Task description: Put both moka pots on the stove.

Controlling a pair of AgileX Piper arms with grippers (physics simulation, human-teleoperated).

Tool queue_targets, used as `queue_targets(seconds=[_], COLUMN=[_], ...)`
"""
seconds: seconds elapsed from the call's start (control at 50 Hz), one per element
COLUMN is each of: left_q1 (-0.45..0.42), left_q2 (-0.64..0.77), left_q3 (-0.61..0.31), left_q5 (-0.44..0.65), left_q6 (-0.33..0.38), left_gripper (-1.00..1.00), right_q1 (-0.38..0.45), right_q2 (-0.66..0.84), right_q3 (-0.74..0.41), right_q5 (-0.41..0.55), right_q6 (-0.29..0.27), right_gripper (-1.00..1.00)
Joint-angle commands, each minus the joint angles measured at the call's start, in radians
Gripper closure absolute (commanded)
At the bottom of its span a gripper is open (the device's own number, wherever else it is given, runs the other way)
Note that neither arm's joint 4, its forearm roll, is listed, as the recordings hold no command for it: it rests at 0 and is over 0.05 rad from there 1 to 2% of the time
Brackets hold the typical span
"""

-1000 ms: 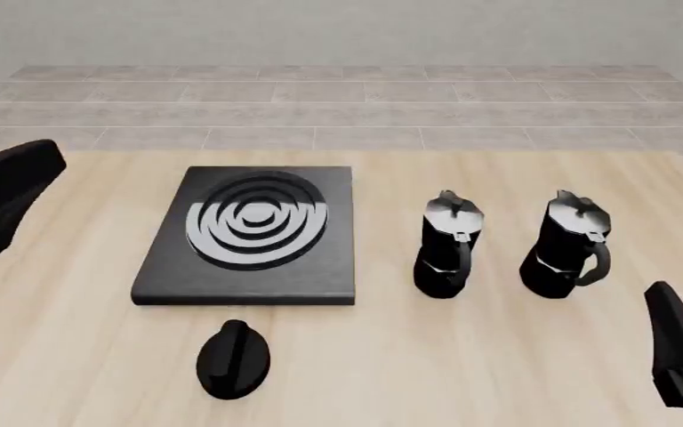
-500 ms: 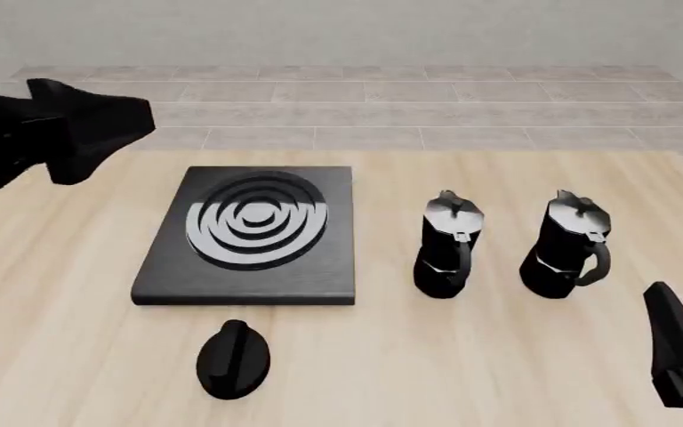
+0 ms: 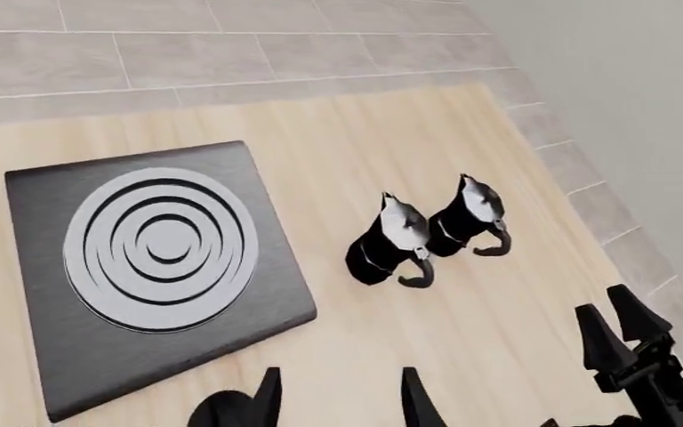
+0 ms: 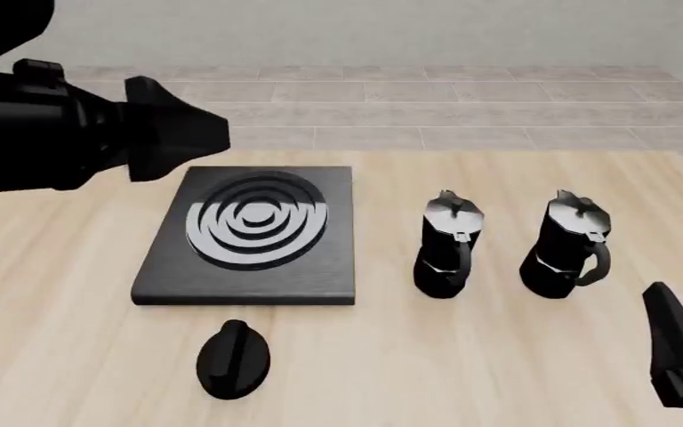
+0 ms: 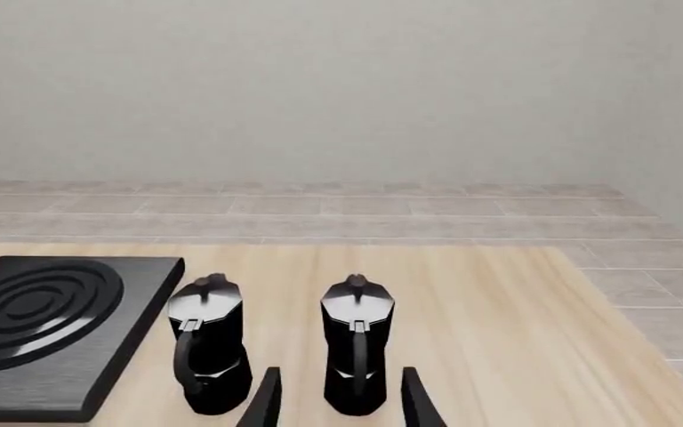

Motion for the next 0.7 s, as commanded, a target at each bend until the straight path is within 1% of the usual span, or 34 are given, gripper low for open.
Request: queue_targets(seconds=[0.02,0.04,0.06,0.14,0.26,0.38,0.44,0.48,0.52,0.54,0.56,0.7], left_q1=[-0.03,-0.03,-0.038,-0.045,-0.069,-0.091,-0.096,-0.103,-0.105,-0.115,-0.119,-0.12], left_q2=[0.07,0.071,0.091,0.116,0.166,0.202,0.225,0.241,0.246,0.256,0.262,0.302], left_q3=[-0.044,-0.044,-0.06,-0.074,-0.094,-0.123,-0.132,-0.133,-0.135,-0.133,-0.133,-0.142], left_q5=[0.019,0.019,0.023,0.011,-0.041,-0.066,-0.087,-0.102,-0.105,-0.117,-0.123,-0.152], left_q6=[-0.025,-0.025,-0.05,-0.048,-0.086,-0.116,-0.111,-0.125,-0.125,-0.143,-0.145,-0.142], left_gripper=[-1.0,-1.0,-1.0,-1.0,-1.0,-1.0,-1.0,-1.0,-1.0,-1.0,-1.0,-1.0], right_q1=[0.0,0.0,0.0,0.0,0.0,0.0,0.0,0.0,0.0,0.0,0.0,0.0], right_q2=[0.003,0.003,0.003,0.003,0.003,0.003,0.003,0.003,0.003,0.003,0.003,0.003], right_q3=[0.002,0.002,0.002,0.002,0.002,0.002,0.002,0.002,0.002,0.002,0.002,0.002], right_q5=[-0.004,-0.004,-0.005,-0.005,-0.005,-0.005,-0.005,-0.005,-0.005,-0.005,-0.005,-0.005], right_q6=[0.0,0.0,0.0,0.0,0.0,0.0,0.0,0.0,0.0,0.0,0.0,0.0], right_gripper=[-1.0,-1.0,-1.0,-1.0,-1.0,-1.0,-1.0,-1.0,-1.0,-1.0,-1.0,-1.0])
